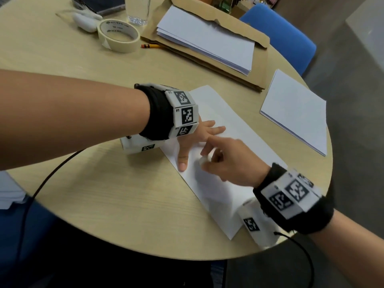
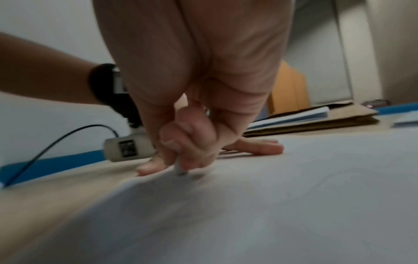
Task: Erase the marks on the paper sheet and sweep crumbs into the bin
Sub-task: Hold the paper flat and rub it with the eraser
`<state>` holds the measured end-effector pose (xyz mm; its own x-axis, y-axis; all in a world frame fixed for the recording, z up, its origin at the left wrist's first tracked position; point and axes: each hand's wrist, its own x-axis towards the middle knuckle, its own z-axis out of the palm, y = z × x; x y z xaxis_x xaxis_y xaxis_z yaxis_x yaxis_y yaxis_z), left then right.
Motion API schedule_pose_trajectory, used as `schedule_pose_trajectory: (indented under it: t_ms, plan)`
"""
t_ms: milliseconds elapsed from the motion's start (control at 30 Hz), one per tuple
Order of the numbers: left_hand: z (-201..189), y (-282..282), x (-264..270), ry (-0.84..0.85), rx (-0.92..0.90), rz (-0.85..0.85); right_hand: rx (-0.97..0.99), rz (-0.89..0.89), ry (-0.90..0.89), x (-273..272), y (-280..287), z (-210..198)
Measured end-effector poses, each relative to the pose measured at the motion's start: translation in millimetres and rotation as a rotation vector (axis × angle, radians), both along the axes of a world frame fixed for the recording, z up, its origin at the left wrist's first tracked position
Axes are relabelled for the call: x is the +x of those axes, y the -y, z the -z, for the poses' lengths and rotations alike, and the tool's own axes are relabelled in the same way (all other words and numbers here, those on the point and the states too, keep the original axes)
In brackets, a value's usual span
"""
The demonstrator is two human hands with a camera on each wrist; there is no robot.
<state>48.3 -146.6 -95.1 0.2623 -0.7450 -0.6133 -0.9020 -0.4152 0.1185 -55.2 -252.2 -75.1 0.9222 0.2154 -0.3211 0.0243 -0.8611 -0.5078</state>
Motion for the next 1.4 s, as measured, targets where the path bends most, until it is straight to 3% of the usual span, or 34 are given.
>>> schedule_pose_trajectory:
  t_ms: [167,300,367,500,567,667,733,933,1000,1100,1200,1300,1400]
  plan:
    - [0.2,1.0,1.9,0.02,0.028,0.029,-0.044,-0.195,-0.164,-27.8,-5.5,1.6]
    - [-0.2,-0.9,-0.7,0.008,0.0,-0.021,0.027,-0.043,-0.028,-1.6,-1.3,-1.2]
    - [-0.7,-1.5,-1.3,-0.003,0.001,-0.046,0.006,-0.052,0.025,-0.7,-2.2,0.7]
    - [-0.4,0.3,0.6,0.028,0.021,0.032,-0.052,-0.206,-0.142,-23.5,-2.6,4.8]
    - [-0.9,0.3,0.7,0.034,0.023,0.035,-0.057,-0.196,-0.195,-19.8,-0.3,2.4]
    - [-1.2,-0.3,-0.9,0.002,0.015,0.009,-0.009,-0.048,-0.083,-1.6,2.6,2.4]
    - [-1.1,-0.5,-0.6,-0.01,0.011,-0.001,-0.023,-0.046,-0.012,-2.4,0.0,4.9]
    - [-0.3,0.1,1.5,0.0,0.04,0.032,-0.029,-0.151,-0.208,-34.0,7.6,5.7]
    - [-2.2,-0.7,0.5,0.014,0.058,0.04,0.074,-0.002,-0.232,-30.9,22.0,4.2]
    - [-6.5,-3.8,2.4,0.023,0.111,0.075,0.328,0.413,-0.135,-15.6,58.6,0.5]
    - [-12.5,-7.6,6.9,0.034,0.134,0.089,0.53,0.709,-0.082,-3.6,87.4,-0.2]
    - [-15.5,-5.7,14.1,-0.051,-0.06,-0.019,0.638,0.848,-0.152,-0.4,96.0,8.9]
    - [-12.8,5.0,16.8,-0.052,-0.328,-0.162,0.675,0.866,-0.161,2.7,96.9,14.7]
